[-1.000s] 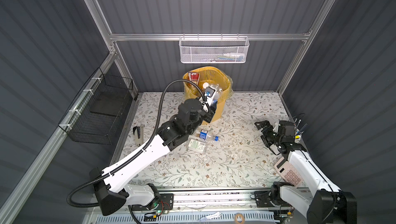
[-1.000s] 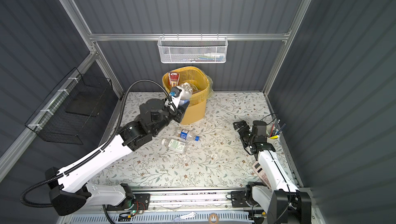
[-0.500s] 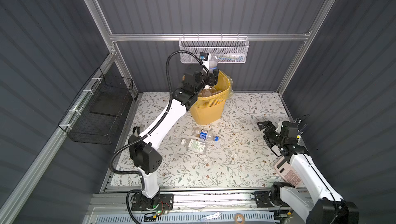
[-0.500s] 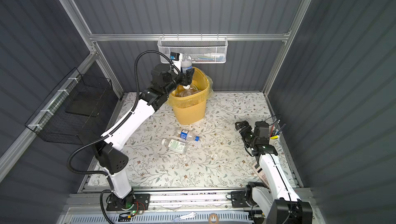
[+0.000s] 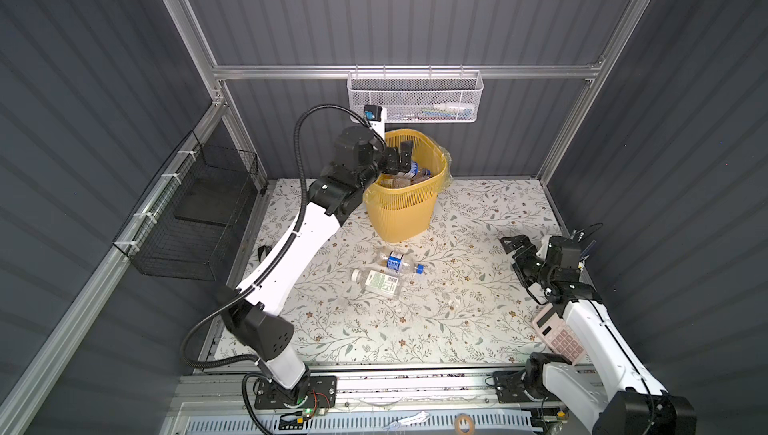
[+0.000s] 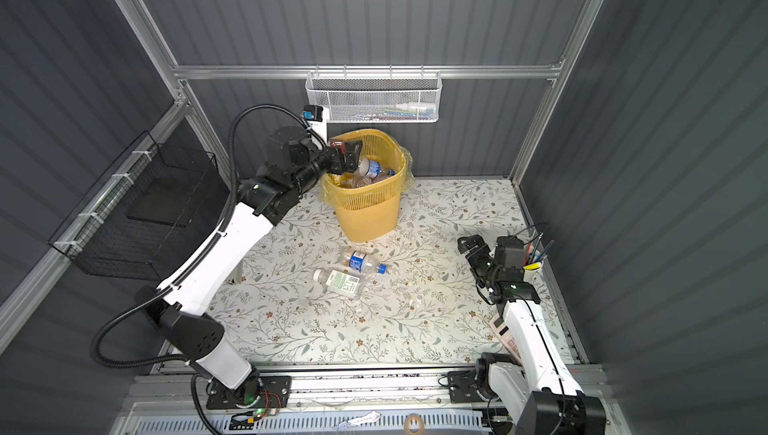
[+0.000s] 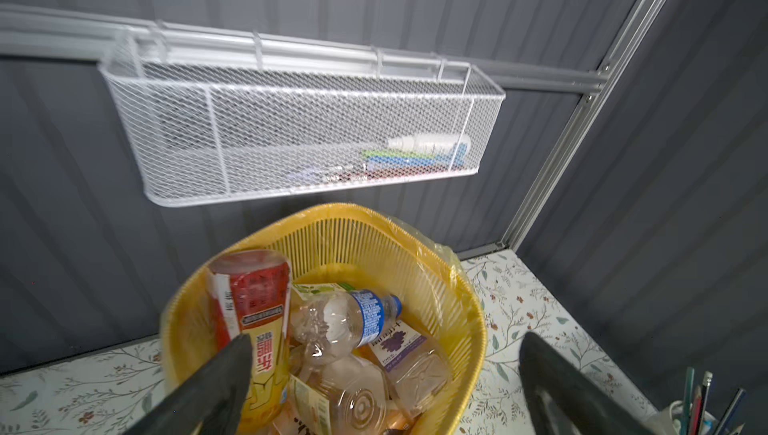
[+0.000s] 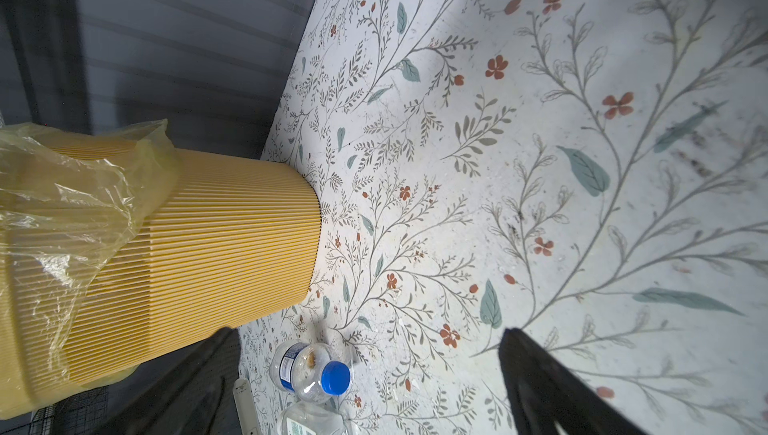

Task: Throw the plastic bottles in the bin
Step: 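Lift the blue-label bottle with the left gripper and drop it into the bin, then withdraw the left gripper while the right gripper reaches to the blue-label Pepsi bottle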

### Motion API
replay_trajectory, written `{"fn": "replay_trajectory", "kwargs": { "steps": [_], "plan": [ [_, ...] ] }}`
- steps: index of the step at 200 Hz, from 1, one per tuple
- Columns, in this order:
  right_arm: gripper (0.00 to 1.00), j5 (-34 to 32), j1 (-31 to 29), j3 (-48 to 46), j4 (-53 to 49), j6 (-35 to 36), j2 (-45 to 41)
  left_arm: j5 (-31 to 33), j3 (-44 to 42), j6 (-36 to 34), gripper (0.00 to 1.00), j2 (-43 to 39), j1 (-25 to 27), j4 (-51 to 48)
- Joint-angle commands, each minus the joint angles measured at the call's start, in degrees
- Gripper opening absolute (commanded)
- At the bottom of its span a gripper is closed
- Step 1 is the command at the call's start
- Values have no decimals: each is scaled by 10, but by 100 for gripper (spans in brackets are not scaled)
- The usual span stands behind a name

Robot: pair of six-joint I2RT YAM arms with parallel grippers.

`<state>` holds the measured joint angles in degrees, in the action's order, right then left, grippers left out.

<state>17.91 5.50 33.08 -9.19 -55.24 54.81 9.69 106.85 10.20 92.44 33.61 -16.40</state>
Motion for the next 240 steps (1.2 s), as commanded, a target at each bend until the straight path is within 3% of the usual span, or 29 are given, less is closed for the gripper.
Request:
{"fn": "replay_trajectory", "kwargs": {
  "steps": [1,49,79,118,149,194,240],
  "plan": [
    [99,7,2,20,-9,5,1,34,-48,4,100,-24,0,-4],
    [99,7,1,26,-13,19,6,84,-221,44,100,-124,-1,30],
    [99,25,-11,36,-12,41,14,121,-326,110,100,-175,-1,14],
    [99,-23,-95,67,0,109,45,184,-433,190,100,-230,-5,-5],
    [99,-76,-196,116,-2,187,106,125,-471,254,100,-227,-81,-69],
    [99,-122,-335,180,5,317,207,67,-573,295,100,-254,-179,-40],
    [99,-149,-443,261,-17,446,324,39,-620,300,100,-252,-204,-37]
  ]
}}
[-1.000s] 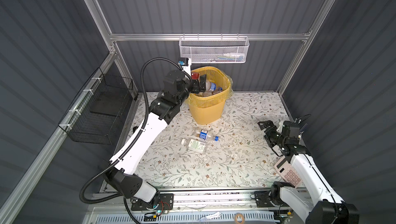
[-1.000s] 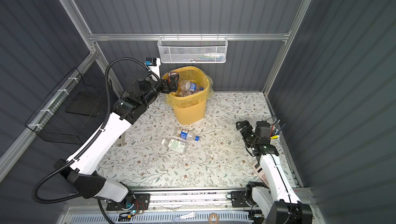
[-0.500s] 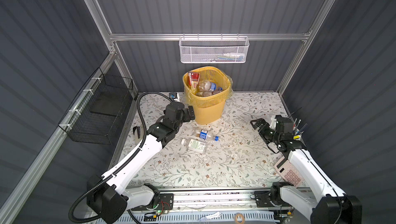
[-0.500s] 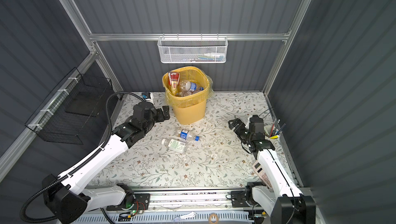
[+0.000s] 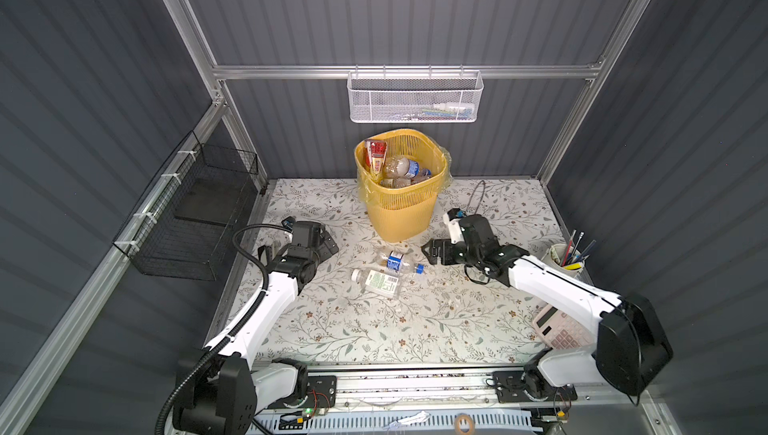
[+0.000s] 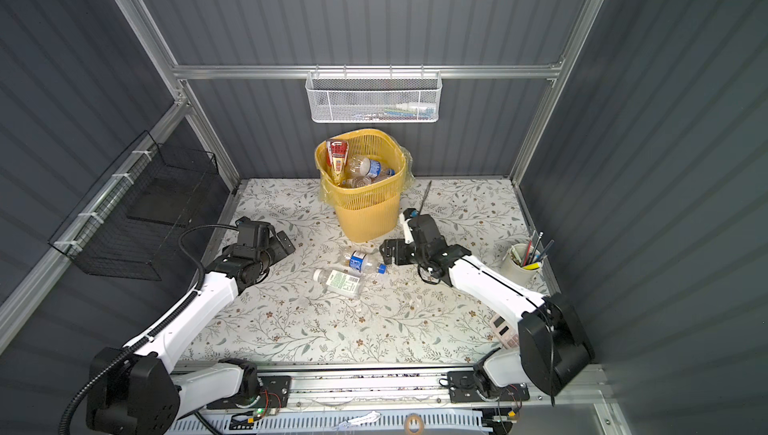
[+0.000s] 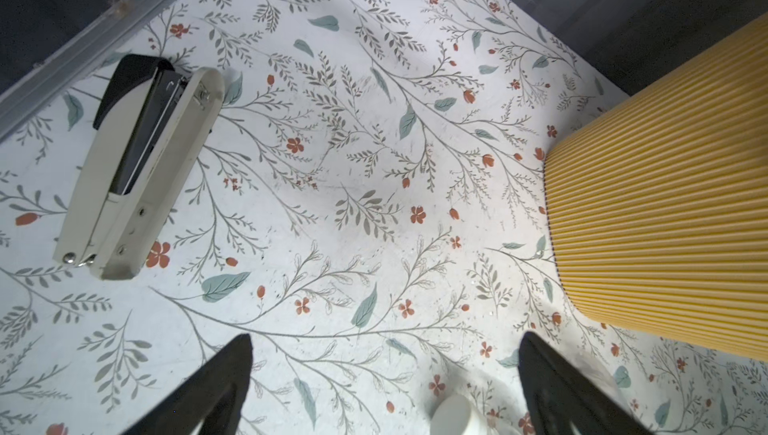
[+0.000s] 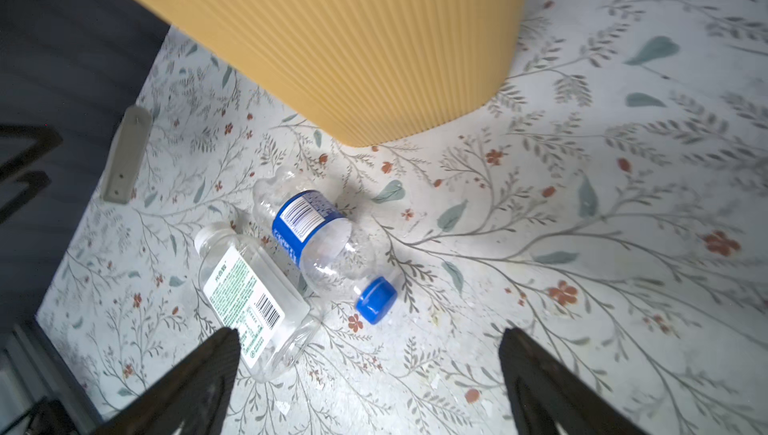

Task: Throw the plastic bottles in the bin
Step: 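Withdraw the left gripper while the right gripper reaches to the blue-label Pepsi bottle, then close the right gripper on the Pepsi bottle and lift it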

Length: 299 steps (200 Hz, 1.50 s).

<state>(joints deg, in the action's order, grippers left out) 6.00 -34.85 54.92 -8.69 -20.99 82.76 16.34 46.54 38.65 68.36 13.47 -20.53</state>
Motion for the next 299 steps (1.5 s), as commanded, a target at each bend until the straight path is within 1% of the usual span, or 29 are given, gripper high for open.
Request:
{"fn": "replay_trajectory", "kwargs": {
  "steps": [1,9,30,56,95,121,163,172,182,187,207,239,250,262,299],
  "plan": [
    [99,-31,-42,44,-24,106,48,-28,-18,15,100,-11,-3,4],
    [99,-43,-57,61,-37,122,71,-31,-25,15,100,-13,-3,6],
    [93,-57,-77,109,-72,158,130,-33,-36,6,100,-18,-3,6],
    [89,-49,-83,147,-81,184,181,-45,-41,-9,100,-20,-3,8],
    [84,-38,-87,182,-88,215,224,-61,-44,-21,100,-14,-2,15],
    [77,-35,-88,212,-114,229,258,-74,-41,-25,100,-4,-3,22],
    [77,-39,-88,216,-131,242,284,-82,-39,-26,100,1,-3,25],
    [73,-38,-88,215,-133,243,287,-83,-40,-26,100,1,-3,25],
    [67,-39,-88,215,-133,244,290,-82,-40,-26,100,2,-3,24],
    [65,-40,-88,215,-149,244,291,-83,-40,-27,100,3,-3,23],
    [54,-44,-88,203,-155,234,279,-83,-39,-26,100,0,-3,20],
    [48,-46,-87,139,-140,197,230,-83,-42,-22,100,-4,-3,21],
    [48,-49,-87,111,-139,178,207,-83,-44,-20,100,-6,-3,22],
    [50,-61,-84,77,-139,153,178,-84,-44,-19,100,-6,-3,21],
    [52,-130,-48,6,-195,27,104,-89,-44,-9,100,-3,-2,22]
  ]
}}
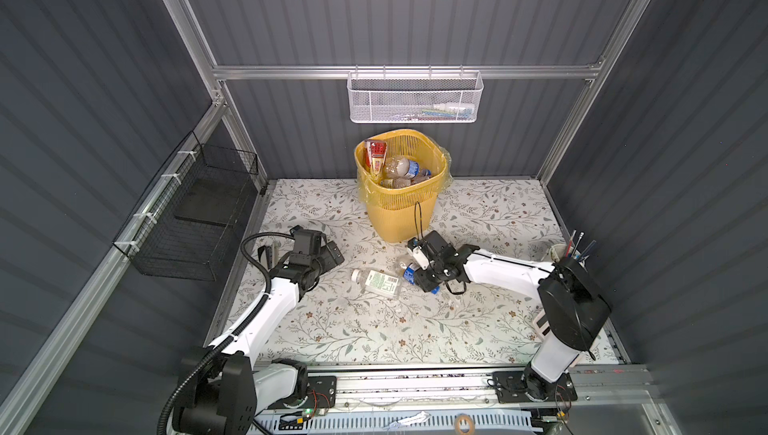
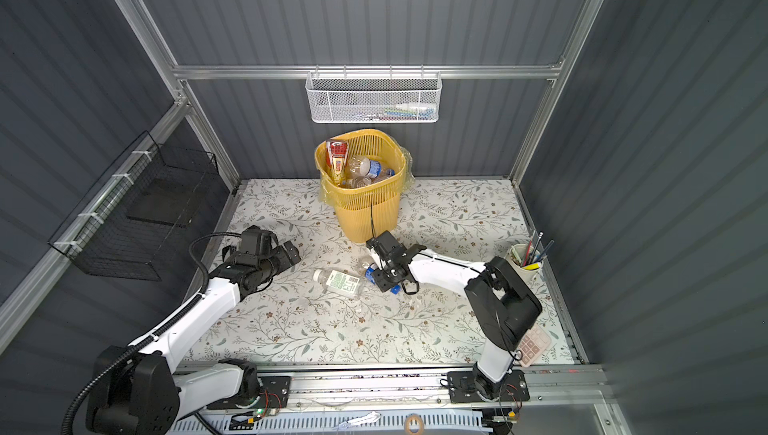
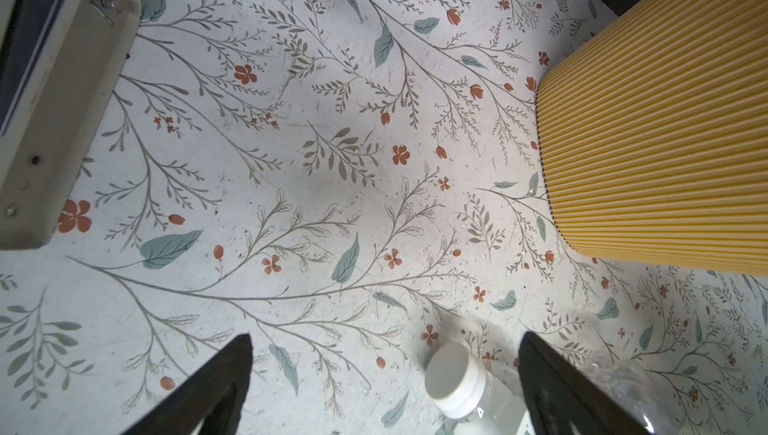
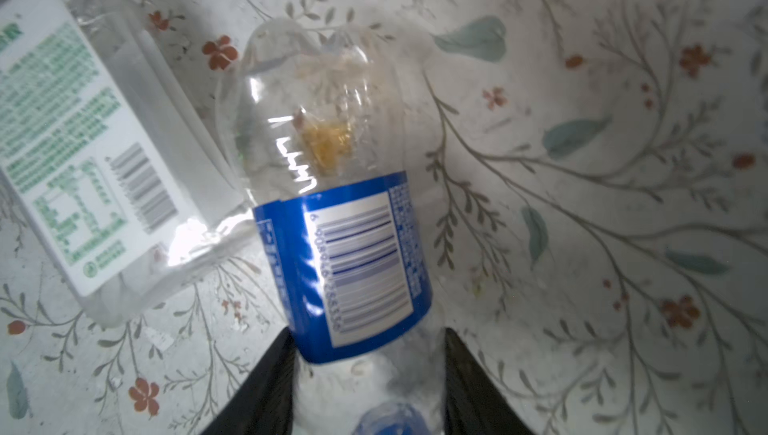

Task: Throw the plastic bottles in the bin
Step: 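Close the right gripper on the Pepsi bottle and lift it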

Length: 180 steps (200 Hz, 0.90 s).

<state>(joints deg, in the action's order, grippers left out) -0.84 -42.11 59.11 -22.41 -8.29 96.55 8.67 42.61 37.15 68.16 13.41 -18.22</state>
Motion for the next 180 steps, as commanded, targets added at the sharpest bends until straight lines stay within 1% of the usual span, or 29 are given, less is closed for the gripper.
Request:
{"fn": "replay_trajectory", "kwargs": {
  "steps": [1,15,26,35,50,63,82,95,109,138,151,168,180],
  "plan": [
    [52,-64,26,-37,-59,-104,-35,-12,-4,6,100,-1,-1,0],
    [53,-85,32,-52,-73,-142,-53,-18,-5,16,100,1,-1,4],
    [55,-84,33,-56,-80,-161,-58,-25,-7,25,100,2,-1,8],
    [58,-77,33,-53,-88,-171,-58,-28,-7,31,100,2,-1,8],
    [66,-68,33,-42,-104,-177,-53,-31,-7,38,100,1,-1,6],
    [77,-70,32,-26,-121,-178,-51,-30,-6,43,100,-3,0,-2],
    [84,-82,33,9,-154,-169,-44,-23,-2,47,100,-10,-1,-20],
    [87,-89,33,36,-171,-159,-31,-23,-1,48,100,-17,0,-26],
    [88,-87,34,63,-185,-145,-9,-20,-4,48,100,-22,0,-29],
    [87,-59,36,114,-214,-121,57,-13,-6,45,100,-29,0,-35],
    [84,-45,36,129,-218,-111,83,-11,-7,44,100,-29,0,-37],
    [80,-43,37,145,-230,-103,114,-8,-4,42,100,-30,0,-40],
    [75,-46,37,155,-238,-100,128,-6,-3,39,100,-31,0,-41]
  ]
}}
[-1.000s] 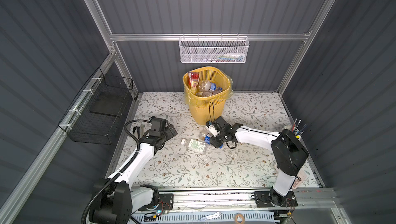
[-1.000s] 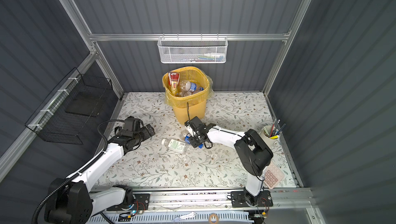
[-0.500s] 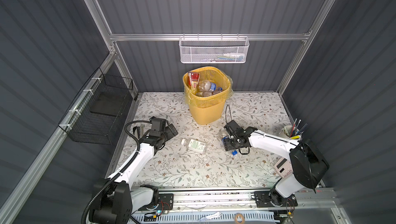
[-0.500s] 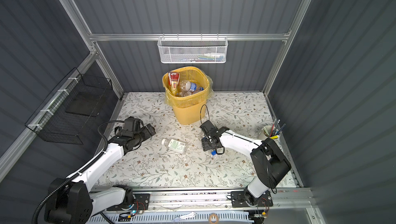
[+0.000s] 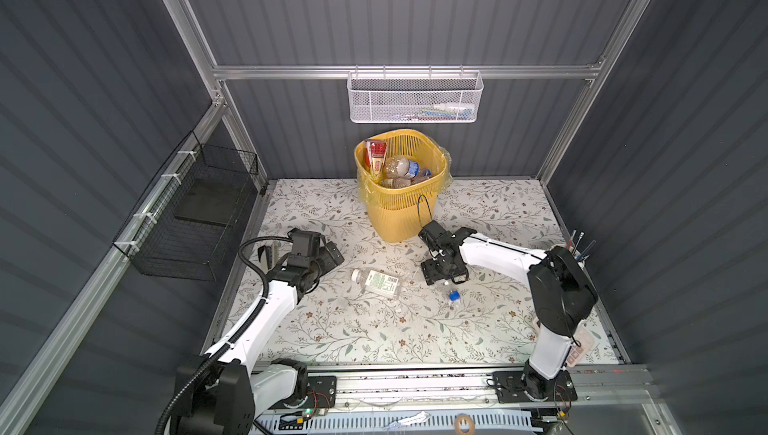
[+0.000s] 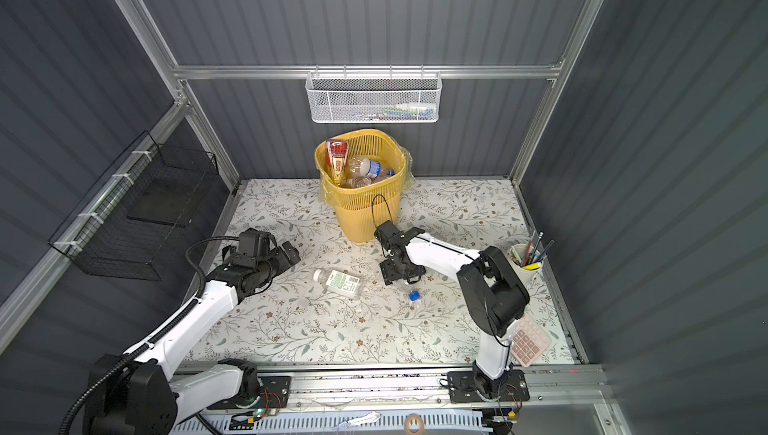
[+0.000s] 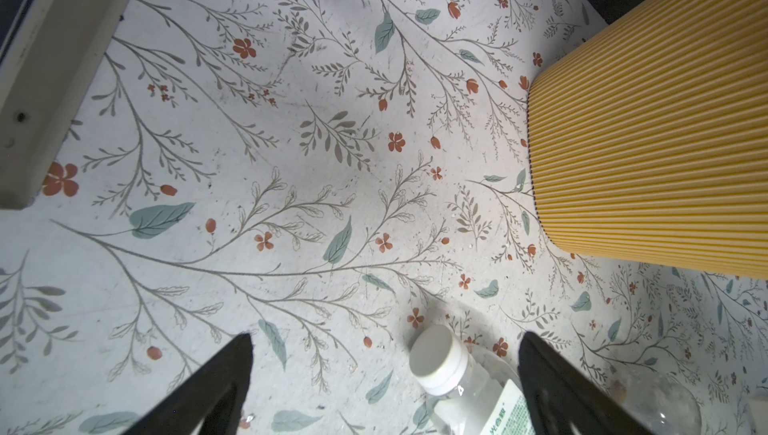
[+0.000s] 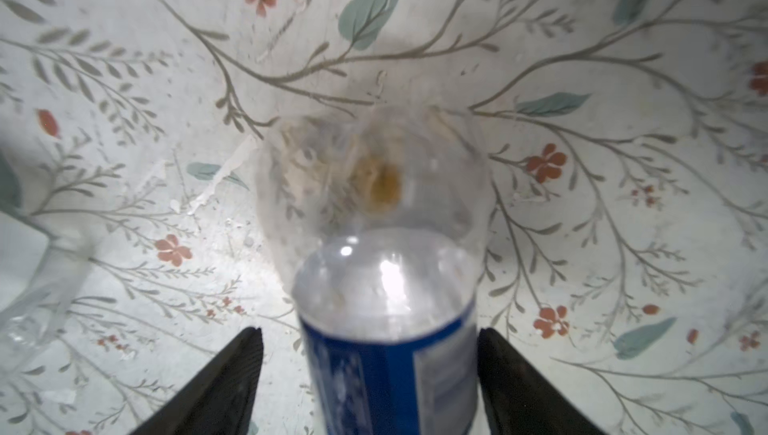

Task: Throw the plastic bottles in the bin
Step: 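Close the right gripper on the Pepsi bottle and lift it, then carry the Pepsi bottle over the bin with the right gripper and release it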

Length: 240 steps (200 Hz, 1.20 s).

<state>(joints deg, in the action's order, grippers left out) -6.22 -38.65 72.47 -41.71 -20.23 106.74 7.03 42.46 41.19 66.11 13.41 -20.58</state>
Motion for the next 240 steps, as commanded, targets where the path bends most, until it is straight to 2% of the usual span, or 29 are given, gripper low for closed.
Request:
{"fn": "replay_trajectory", "kwargs": {
  "steps": [1,16,41,73,114,132,152,178,212,240],
  "plan": [
    [74,8,3,22,-45,19,28,10,-2,-1,100,-10,0,-17],
    [65,10,2,29,-44,20,28,13,1,-7,100,-8,0,-20],
    [58,-5,2,24,-38,15,-3,15,5,-9,100,-2,0,-23],
    [49,-43,4,-15,17,12,-110,11,3,-10,100,1,0,-15],
    [50,-81,38,-66,129,20,-301,16,-1,-9,100,-8,3,-9],
    [50,-51,81,-59,188,21,-370,17,-5,-7,100,-13,6,-4],
    [50,-9,128,-24,270,24,-408,24,-9,-3,100,-15,19,0],
    [53,41,140,102,303,67,-357,49,-9,7,100,-12,56,5],
    [55,125,140,287,279,70,-204,79,2,36,100,3,104,-1],
    [58,178,139,449,168,64,-36,85,-1,96,100,-6,131,-19]
  ]
}}
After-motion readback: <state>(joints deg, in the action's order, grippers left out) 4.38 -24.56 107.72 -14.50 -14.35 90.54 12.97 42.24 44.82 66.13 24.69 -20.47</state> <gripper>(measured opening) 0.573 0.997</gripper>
